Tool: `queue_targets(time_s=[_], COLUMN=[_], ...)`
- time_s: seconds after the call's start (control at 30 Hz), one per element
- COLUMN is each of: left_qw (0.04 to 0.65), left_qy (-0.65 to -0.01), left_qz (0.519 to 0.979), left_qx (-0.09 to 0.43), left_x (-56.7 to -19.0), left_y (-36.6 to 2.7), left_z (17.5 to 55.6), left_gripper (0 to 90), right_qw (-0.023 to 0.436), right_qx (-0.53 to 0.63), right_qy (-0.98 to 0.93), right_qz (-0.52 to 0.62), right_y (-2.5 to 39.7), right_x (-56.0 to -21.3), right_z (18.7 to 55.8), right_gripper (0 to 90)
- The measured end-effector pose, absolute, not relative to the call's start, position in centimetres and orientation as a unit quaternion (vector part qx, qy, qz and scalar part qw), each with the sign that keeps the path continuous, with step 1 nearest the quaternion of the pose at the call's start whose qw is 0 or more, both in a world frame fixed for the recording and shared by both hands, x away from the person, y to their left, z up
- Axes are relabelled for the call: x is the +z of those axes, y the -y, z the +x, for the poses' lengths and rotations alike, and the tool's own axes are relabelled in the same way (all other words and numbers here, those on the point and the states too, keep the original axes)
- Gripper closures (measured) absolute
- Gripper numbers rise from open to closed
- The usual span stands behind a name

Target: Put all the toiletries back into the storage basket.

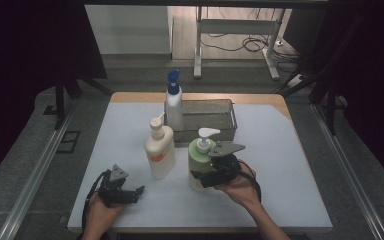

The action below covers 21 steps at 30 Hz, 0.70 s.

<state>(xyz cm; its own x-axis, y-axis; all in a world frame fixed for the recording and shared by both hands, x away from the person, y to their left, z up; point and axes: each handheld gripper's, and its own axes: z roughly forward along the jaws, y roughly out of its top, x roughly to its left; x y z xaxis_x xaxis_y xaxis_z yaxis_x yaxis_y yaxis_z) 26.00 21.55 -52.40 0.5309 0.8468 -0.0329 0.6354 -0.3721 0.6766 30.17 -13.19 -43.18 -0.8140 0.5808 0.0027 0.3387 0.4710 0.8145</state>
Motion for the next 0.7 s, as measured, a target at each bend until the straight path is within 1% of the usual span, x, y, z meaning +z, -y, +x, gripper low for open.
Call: queue_targets(time_s=[0.27,0.43,0.7], left_qw=[0.326,0.326,0.326], left_qy=[-0.457,-0.457,-0.456], left_qz=[0.812,0.812,0.812], left_qx=[0.162,0.162,0.162], left_x=[-52.4,-52.4,-52.4], left_y=[-21.5,-21.5,-21.5], left_z=[26.0,26.0,26.0], left_gripper=[10.9,10.9,10.9], right_qw=[0.144,0.14,0.146], right_qx=[0.437,0.444,0.449], right_qy=[-0.839,-0.833,-0.827], right_qz=[0.289,0.299,0.305], right_y=[13.1,13.2,13.1], right_x=[-42.3,-41.8,-40.4], right_z=[30.9,32.0,33.8], right_gripper=[12.6,12.6,12.6])
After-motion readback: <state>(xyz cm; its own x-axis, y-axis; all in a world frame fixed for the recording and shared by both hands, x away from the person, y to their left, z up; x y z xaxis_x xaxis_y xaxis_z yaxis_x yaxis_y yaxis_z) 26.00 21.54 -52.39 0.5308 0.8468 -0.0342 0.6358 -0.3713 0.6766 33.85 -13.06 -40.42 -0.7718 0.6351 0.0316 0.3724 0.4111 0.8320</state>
